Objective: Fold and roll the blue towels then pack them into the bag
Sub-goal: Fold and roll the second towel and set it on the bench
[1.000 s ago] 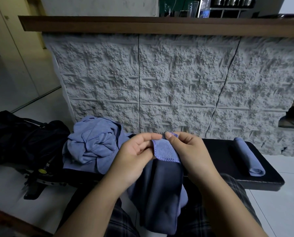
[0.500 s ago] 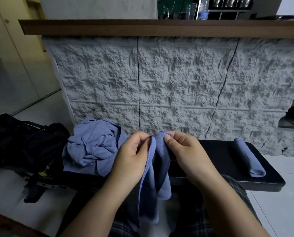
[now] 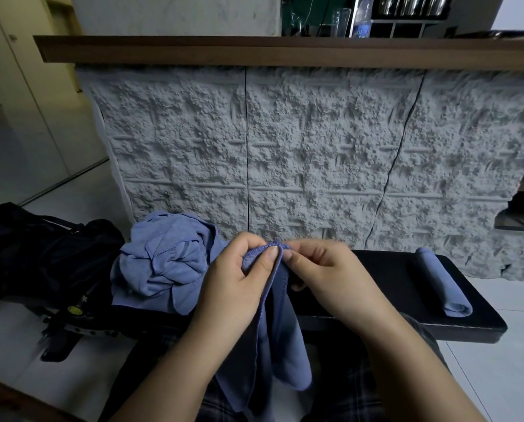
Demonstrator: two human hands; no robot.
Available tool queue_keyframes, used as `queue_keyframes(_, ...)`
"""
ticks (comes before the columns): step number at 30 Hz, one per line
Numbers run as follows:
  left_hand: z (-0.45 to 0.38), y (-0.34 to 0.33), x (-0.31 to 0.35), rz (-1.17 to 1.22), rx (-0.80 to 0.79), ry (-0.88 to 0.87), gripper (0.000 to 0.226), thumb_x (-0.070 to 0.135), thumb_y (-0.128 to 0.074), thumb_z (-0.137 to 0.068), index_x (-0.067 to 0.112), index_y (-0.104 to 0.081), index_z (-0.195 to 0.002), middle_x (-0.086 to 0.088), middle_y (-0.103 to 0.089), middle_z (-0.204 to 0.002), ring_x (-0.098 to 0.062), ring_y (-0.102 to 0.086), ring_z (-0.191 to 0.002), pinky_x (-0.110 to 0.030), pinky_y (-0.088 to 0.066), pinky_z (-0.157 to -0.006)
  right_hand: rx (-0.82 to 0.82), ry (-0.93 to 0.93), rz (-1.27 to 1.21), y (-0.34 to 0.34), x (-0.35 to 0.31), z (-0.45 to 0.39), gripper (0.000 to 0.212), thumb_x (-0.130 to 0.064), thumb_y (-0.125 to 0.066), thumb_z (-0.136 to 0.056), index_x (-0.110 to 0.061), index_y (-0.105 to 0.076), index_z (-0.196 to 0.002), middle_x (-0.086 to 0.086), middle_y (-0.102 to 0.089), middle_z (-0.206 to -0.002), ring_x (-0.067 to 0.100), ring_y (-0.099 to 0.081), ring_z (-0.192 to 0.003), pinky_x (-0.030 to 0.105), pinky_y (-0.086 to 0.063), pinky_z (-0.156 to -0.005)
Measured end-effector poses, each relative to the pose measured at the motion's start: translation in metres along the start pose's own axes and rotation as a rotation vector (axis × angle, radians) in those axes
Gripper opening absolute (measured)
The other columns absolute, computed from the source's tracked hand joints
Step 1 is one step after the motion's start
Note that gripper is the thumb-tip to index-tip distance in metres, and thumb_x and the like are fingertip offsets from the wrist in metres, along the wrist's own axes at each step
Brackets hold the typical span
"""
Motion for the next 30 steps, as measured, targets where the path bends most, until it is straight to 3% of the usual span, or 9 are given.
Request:
queue_keyframes(5, 0.004, 0.003, 0.004, -0.142, 0.057, -0.069, 0.026, 0.057, -0.052, -0.075, 0.031, -0.050, -0.078, 0.009, -0.056, -0.067, -0.006, -0.052, -0.062, -0.028, -0.044, -0.060, 0.002, -0.018, -0.024, -0.001, 0.001, 0.002, 0.027, -0.013, -0.051, -0.096, -0.024, -0.075, -0.087, -0.002, -0.069, -0.073, 0.002, -0.055, -0.064, 0.016, -0.047, -0.058)
queue_keyframes(8, 0.006, 0.005, 0.008, -0.258, 0.104, -0.143, 0.019, 0.049, -0.053, -0.078, 0.031, -0.046, -0.078, 0.009, -0.053, -0.071, 0.001, -0.051, -0.070, -0.015, -0.038, -0.059, -0.005, -0.018, -0.009, -0.002, 0.002, 0.002, 0.028, -0.012, -0.050, -0.096, -0.024, -0.074, -0.088, 0.004, -0.069, -0.076, 0.005, -0.054, -0.065, 0.016, -0.046, -0.058)
queue_keyframes(10, 0.006, 0.004, 0.012, -0.335, 0.116, -0.207, 0.019, 0.051, -0.047, -0.078, 0.032, -0.044, -0.080, 0.011, -0.052, -0.074, -0.001, -0.050, -0.074, -0.018, -0.039, -0.060, -0.005, -0.032, -0.009, -0.003, 0.003, 0.002, 0.031, -0.009, -0.049, -0.096, -0.024, -0.074, -0.086, 0.000, -0.066, -0.071, 0.002, -0.053, -0.062, 0.015, -0.045, -0.058)
queue_keyframes(12, 0.007, 0.003, 0.015, -0.401, 0.112, -0.253, 0.020, 0.049, -0.044, -0.079, 0.030, -0.043, -0.083, 0.011, -0.050, -0.078, -0.008, -0.051, -0.073, -0.030, -0.044, -0.060, 0.004, -0.052, -0.051, -0.003, 0.005, 0.002, 0.033, -0.006, -0.048, -0.095, -0.022, -0.073, -0.080, -0.003, -0.062, -0.065, 0.002, -0.054, -0.062, 0.015, -0.046, -0.058)
queue_keyframes(15, 0.008, 0.003, 0.015, -0.425, 0.092, -0.267, 0.021, 0.048, -0.042, -0.078, 0.029, -0.043, -0.085, 0.010, -0.052, -0.081, -0.014, -0.052, -0.072, -0.037, -0.046, -0.057, -0.006, -0.049, -0.109, -0.005, 0.006, 0.002, 0.024, -0.011, -0.056, -0.092, -0.019, -0.072, -0.076, -0.003, -0.063, -0.064, 0.008, -0.056, -0.065, 0.018, -0.048, -0.059)
queue_keyframes(20, 0.001, 0.002, 0.010, -0.397, -0.049, -0.219, 0.012, 0.041, -0.047, -0.085, 0.031, -0.041, -0.085, 0.011, -0.049, -0.065, -0.011, -0.047, -0.061, -0.034, -0.042, -0.056, -0.007, -0.116, -0.185, -0.005, 0.017, -0.008, 0.021, -0.013, -0.057, -0.093, -0.015, -0.073, -0.079, 0.002, -0.070, -0.072, 0.013, -0.062, -0.071, 0.025, -0.053, -0.069)
queue_keyframes(23, -0.010, 0.004, 0.014, -0.398, -0.153, -0.256, 0.013, 0.035, -0.052, -0.090, 0.031, -0.041, -0.084, 0.015, -0.048, -0.057, -0.006, -0.040, -0.049, -0.025, -0.029, -0.049, -0.010, -0.086, -0.081, 0.002, 0.012, -0.015, 0.020, -0.014, -0.055, -0.095, -0.014, -0.072, -0.084, 0.005, -0.067, -0.074, 0.009, -0.058, -0.068, 0.020, -0.050, -0.065)
queue_keyframes(27, -0.028, 0.011, 0.018, -0.291, -0.282, -0.288, 0.024, 0.054, -0.045, -0.079, 0.030, -0.043, -0.081, 0.012, -0.046, -0.059, -0.005, -0.037, -0.050, -0.025, -0.030, -0.052, -0.007, -0.014, -0.027, 0.013, -0.006, -0.028, 0.022, -0.011, -0.051, -0.096, -0.014, -0.067, -0.081, 0.010, -0.061, -0.075, 0.013, -0.053, -0.067, 0.019, -0.047, -0.061)
queue_keyframes(30, -0.037, 0.023, 0.012, -0.437, -0.322, -0.270, 0.038, 0.064, -0.041, -0.072, 0.026, -0.039, -0.071, 0.005, -0.042, -0.055, -0.012, -0.038, -0.054, -0.033, -0.032, -0.055, 0.072, 0.025, 0.007, 0.035, -0.022, -0.039, 0.026, -0.010, -0.049, -0.097, -0.012, -0.064, -0.076, 0.004, -0.060, -0.068, 0.008, -0.052, -0.062, 0.018, -0.047, -0.057)
Point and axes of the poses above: each hand's wrist, its own z-axis away from the middle knuckle, its own y-axis out of the back of the hand, x = y × z, the point moved 5 cm from there along -z, towards the middle knuckle
